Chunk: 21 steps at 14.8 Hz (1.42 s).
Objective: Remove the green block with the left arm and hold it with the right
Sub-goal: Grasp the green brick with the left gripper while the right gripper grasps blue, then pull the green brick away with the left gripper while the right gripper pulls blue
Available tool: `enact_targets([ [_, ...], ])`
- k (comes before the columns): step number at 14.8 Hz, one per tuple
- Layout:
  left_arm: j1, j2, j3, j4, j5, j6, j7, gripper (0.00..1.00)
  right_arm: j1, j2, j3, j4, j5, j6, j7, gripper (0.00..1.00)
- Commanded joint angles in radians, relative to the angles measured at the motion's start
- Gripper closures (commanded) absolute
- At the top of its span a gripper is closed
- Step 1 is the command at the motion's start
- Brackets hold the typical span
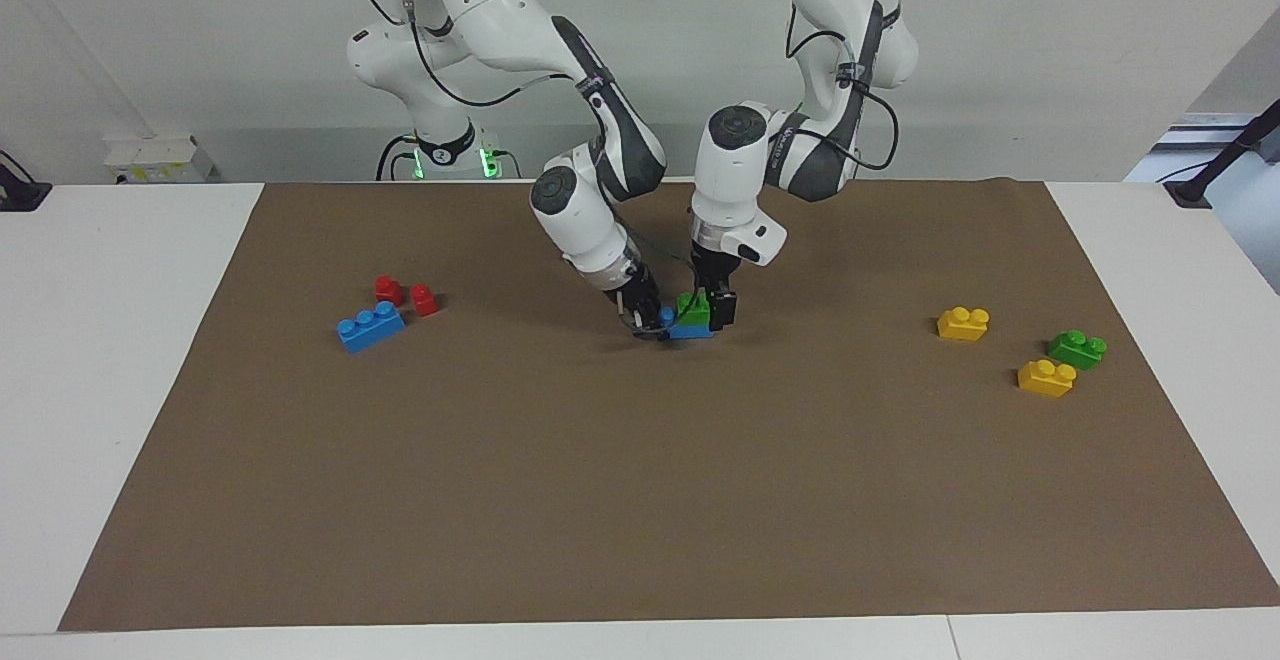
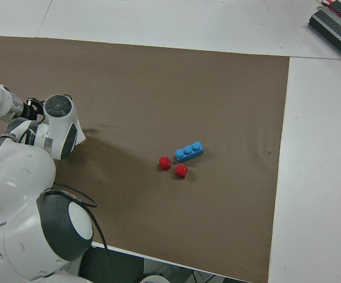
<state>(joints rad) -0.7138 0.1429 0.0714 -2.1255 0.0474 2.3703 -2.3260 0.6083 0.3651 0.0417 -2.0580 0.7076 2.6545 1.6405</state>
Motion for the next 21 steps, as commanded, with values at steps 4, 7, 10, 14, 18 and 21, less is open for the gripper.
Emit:
enact_targets([
  [4, -0.016, -0.002, 0.016, -0.008, 0.025, 0.052, -0.012, 1.00, 0.001, 0.003, 0.001, -0.002, 0.036, 0.022, -0.031, 1.00],
  [7, -0.004, -0.035, 0.019, 0.015, 0.026, 0.002, 0.014, 1.00, -0.001, 0.003, 0.001, 0.001, 0.036, 0.021, -0.031, 1.00],
  [10, 0.040, -0.110, 0.018, 0.056, 0.025, -0.118, 0.079, 1.00, -0.002, 0.003, 0.001, 0.004, 0.036, 0.019, -0.033, 1.00],
  [14, 0.137, -0.224, 0.019, 0.067, -0.020, -0.241, 0.270, 1.00, -0.048, -0.008, -0.003, 0.030, 0.035, -0.037, -0.068, 1.00],
  [18, 0.290, -0.246, 0.025, 0.130, -0.080, -0.370, 0.613, 1.00, -0.278, -0.066, -0.013, 0.108, -0.014, -0.304, -0.299, 1.00],
  [21, 0.410, -0.244, 0.025, 0.124, -0.081, -0.368, 0.874, 1.00, -0.477, -0.089, -0.011, 0.121, -0.100, -0.425, -0.531, 1.00],
])
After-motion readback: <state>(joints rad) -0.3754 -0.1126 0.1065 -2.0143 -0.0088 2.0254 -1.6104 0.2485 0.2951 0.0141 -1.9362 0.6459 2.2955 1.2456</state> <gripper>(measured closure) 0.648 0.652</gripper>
